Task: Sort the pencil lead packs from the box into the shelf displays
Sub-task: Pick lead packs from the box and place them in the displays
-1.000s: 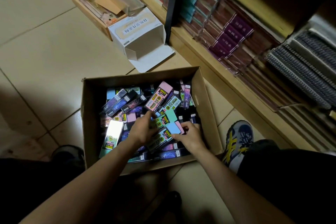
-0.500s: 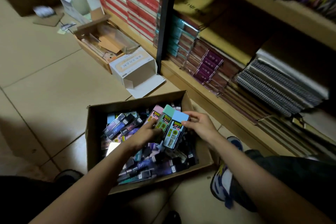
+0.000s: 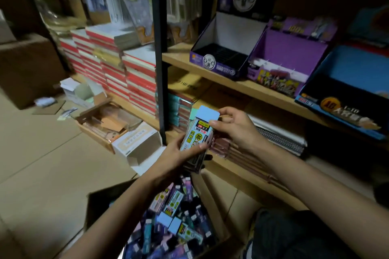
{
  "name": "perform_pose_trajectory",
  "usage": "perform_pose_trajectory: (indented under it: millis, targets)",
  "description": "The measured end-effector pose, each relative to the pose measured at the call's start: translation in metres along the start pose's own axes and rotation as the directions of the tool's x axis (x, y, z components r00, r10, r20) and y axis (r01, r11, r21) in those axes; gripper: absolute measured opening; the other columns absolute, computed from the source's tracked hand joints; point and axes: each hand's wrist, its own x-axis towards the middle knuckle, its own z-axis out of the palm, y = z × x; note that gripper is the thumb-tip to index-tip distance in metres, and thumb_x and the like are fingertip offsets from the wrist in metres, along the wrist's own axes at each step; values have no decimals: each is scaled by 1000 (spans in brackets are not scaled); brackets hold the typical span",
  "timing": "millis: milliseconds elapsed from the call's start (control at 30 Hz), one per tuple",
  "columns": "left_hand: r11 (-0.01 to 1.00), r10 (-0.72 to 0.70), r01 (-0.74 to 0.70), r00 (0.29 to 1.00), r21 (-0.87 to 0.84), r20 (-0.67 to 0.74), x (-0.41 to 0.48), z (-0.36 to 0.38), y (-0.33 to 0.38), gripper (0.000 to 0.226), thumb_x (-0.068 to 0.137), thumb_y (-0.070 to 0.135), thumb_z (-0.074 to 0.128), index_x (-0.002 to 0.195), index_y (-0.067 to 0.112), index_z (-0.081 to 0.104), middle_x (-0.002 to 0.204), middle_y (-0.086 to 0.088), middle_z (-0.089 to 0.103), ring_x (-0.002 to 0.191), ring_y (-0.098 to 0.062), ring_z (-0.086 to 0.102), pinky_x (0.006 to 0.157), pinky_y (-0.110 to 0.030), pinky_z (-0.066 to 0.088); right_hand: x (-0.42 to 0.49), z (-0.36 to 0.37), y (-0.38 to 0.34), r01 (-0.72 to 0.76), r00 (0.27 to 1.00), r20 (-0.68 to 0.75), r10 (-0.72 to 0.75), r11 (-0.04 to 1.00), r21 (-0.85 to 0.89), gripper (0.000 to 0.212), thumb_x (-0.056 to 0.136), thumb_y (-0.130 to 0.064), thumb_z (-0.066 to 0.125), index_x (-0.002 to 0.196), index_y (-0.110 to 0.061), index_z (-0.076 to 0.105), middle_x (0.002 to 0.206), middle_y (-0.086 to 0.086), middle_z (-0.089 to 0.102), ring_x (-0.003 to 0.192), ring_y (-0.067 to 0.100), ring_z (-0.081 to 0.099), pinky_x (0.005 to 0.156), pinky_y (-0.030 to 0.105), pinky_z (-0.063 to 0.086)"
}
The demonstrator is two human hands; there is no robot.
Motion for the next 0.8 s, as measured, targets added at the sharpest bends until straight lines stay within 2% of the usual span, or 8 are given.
perform_pose_trajectory:
  millis: [167,300,367,467,533,600,667,800]
  targets:
    - [999,-21,23,998,-22,63,9,14,31,61,65,3,79,120,9,54,106,-19,66,90,-33,67,60,-28,54,-7,-16,-25,106,982,-147,-117,991,-82,13,84,-4,65,89,-15,59,79,-2,65,63,3,66,55,18,52]
    - [999,37,-36,992,-5,123,18,28,61,57,63,0,71,117,8,54,105,-17,69,86,-27,70,65,-29,57,-2,-33,-47,155,971,-170,-170,983,-101,12,85,-6,64,90,-15,58,82,-1,69,72,5,65,67,17,50]
    - [998,69,-67,981,-20,180,22,36,74,56,64,0,69,117,5,52,100,-14,71,82,-23,71,65,-28,58,1,-44,-59,164,961,-210,-182,981,-102,10,87,-9,63,88,-17,56,78,-5,69,74,5,63,67,19,47]
    - [995,92,-98,970,12,226,30,48,84,59,65,0,66,121,2,50,109,-19,68,82,-22,70,71,-31,59,3,-61,-67,141,940,-298,-164,985,-99,6,91,-16,59,88,-20,55,82,-6,64,79,10,57,63,25,41]
    - [992,114,-124,966,28,232,37,55,85,57,65,-1,65,120,2,52,111,-20,67,80,-20,69,72,-30,57,1,-73,-71,130,929,-340,-144,990,-63,4,93,-16,56,92,-20,54,94,1,64,83,15,57,62,27,44]
    - [990,119,-132,966,41,229,46,62,82,51,66,0,65,116,4,55,103,-16,70,77,-19,69,69,-28,59,-4,-89,-78,148,911,-390,-132,989,12,7,94,-13,54,101,-14,52,103,12,63,79,21,58,60,27,50]
    - [988,128,-144,969,60,210,55,66,79,45,67,5,66,111,8,57,95,-11,73,75,-19,70,65,-29,60,-11,-109,-89,205,873,-465,-148,976,75,15,94,-9,52,109,-10,47,100,15,66,70,19,65,53,25,54]
    - [981,167,-181,969,63,181,71,72,73,36,71,12,66,106,13,60,95,-7,74,80,-19,71,63,-30,59,-24,-159,-107,302,708,-614,-350,935,-185,7,96,-12,50,102,-15,48,89,2,67,76,9,65,58,20,54]
